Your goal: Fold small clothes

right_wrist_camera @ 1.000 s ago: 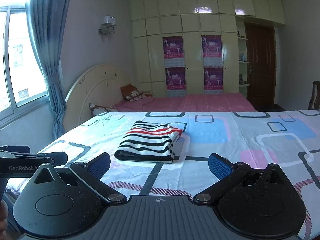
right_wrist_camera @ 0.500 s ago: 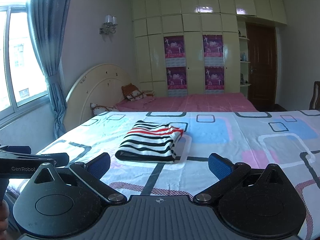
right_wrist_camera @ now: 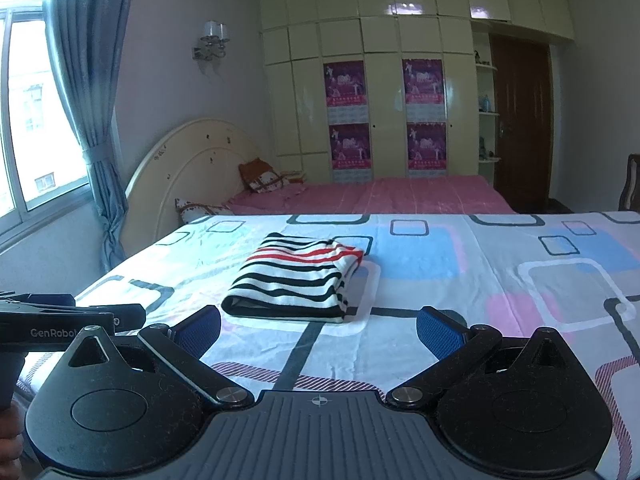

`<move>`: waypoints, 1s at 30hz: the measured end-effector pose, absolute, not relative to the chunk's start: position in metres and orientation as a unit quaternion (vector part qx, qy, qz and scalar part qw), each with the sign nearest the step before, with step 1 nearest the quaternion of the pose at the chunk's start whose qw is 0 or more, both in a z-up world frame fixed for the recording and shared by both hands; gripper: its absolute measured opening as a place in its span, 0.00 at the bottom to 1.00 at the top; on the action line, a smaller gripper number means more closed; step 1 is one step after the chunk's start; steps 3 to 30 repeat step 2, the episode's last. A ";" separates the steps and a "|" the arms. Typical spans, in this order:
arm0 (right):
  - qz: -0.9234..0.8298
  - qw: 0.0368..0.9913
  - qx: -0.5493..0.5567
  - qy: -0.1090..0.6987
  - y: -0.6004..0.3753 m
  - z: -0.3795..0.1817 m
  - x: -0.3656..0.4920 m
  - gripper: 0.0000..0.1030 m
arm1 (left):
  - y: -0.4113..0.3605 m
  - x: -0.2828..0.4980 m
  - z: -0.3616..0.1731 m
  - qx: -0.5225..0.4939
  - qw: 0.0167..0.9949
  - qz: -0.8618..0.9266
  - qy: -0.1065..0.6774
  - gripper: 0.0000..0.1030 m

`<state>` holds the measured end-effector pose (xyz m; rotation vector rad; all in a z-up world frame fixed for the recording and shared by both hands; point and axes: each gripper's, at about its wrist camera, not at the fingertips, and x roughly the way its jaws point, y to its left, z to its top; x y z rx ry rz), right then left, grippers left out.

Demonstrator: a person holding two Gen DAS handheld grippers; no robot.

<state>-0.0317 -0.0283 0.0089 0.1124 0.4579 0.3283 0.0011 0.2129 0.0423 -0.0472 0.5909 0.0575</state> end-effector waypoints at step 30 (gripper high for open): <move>0.157 0.958 0.058 0.233 -0.030 0.004 -0.023 1.00 | 0.215 0.014 0.038 -0.021 0.952 0.039 0.302 1.00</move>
